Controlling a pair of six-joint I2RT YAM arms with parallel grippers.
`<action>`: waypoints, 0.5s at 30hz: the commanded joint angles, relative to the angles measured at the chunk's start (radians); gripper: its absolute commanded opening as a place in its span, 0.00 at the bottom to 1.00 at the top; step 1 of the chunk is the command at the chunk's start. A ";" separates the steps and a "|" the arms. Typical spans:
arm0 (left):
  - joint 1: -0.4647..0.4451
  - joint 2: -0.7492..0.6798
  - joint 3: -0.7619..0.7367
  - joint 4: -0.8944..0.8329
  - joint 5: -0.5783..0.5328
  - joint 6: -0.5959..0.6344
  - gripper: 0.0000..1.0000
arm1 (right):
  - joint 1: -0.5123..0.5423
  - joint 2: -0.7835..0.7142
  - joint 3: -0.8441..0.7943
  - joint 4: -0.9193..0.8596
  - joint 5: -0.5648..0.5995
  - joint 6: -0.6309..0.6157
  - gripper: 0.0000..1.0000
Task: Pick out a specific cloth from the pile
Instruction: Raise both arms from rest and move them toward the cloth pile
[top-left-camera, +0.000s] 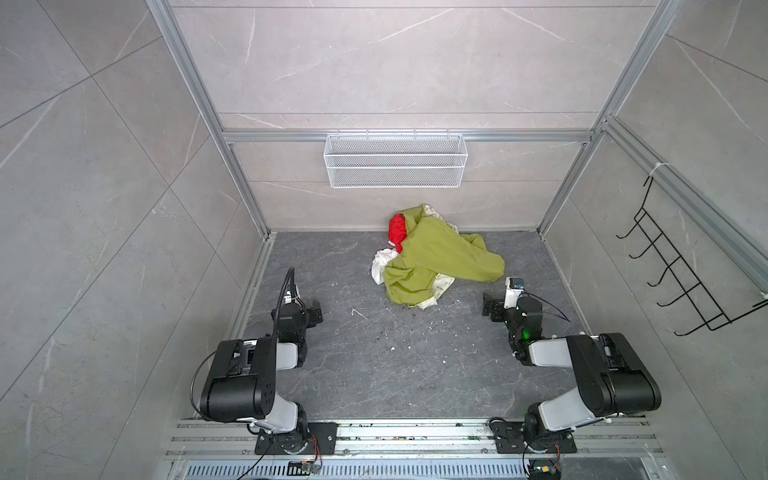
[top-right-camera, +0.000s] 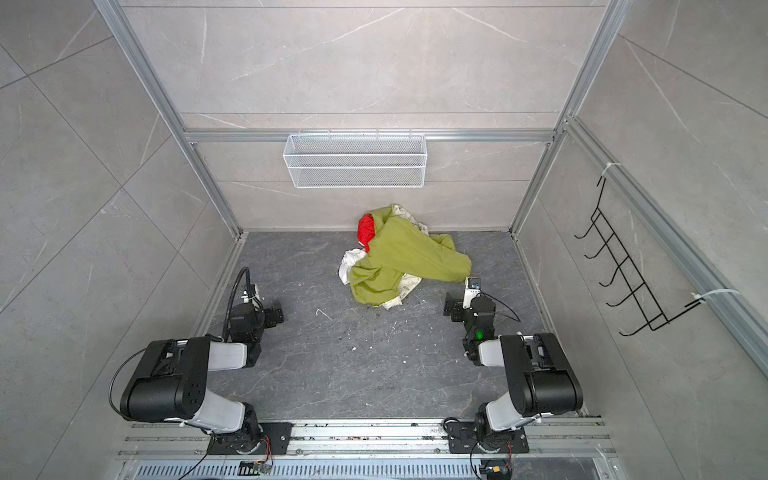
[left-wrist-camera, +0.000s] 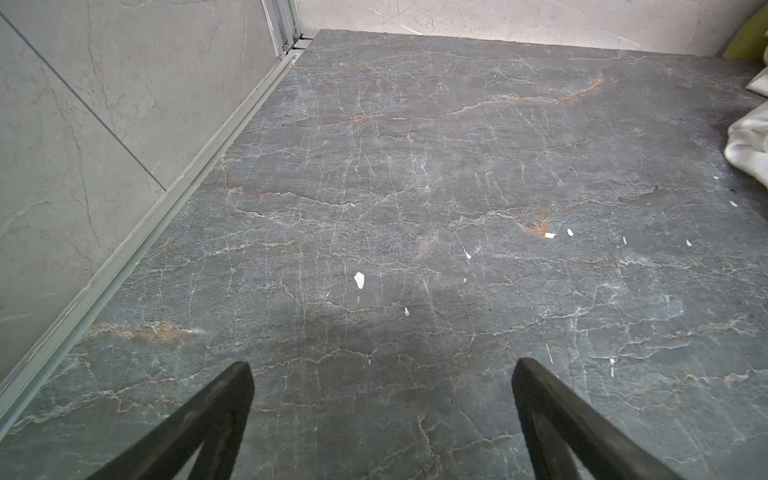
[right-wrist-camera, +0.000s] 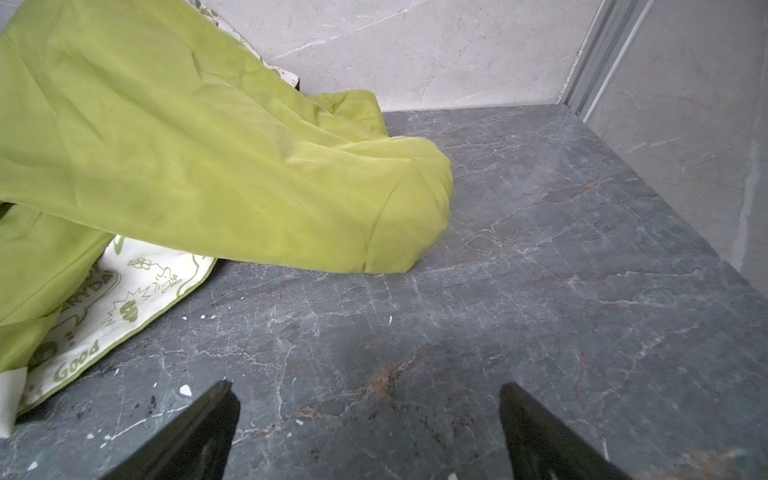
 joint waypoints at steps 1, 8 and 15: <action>-0.003 -0.011 0.030 0.034 0.006 0.012 1.00 | -0.010 -0.012 0.019 -0.008 -0.021 -0.010 1.00; -0.004 -0.011 0.030 0.033 0.008 0.012 1.00 | -0.011 -0.012 0.014 -0.003 -0.023 -0.010 1.00; -0.003 -0.011 0.030 0.035 0.012 0.012 1.00 | -0.012 -0.018 0.007 0.010 0.007 -0.003 1.00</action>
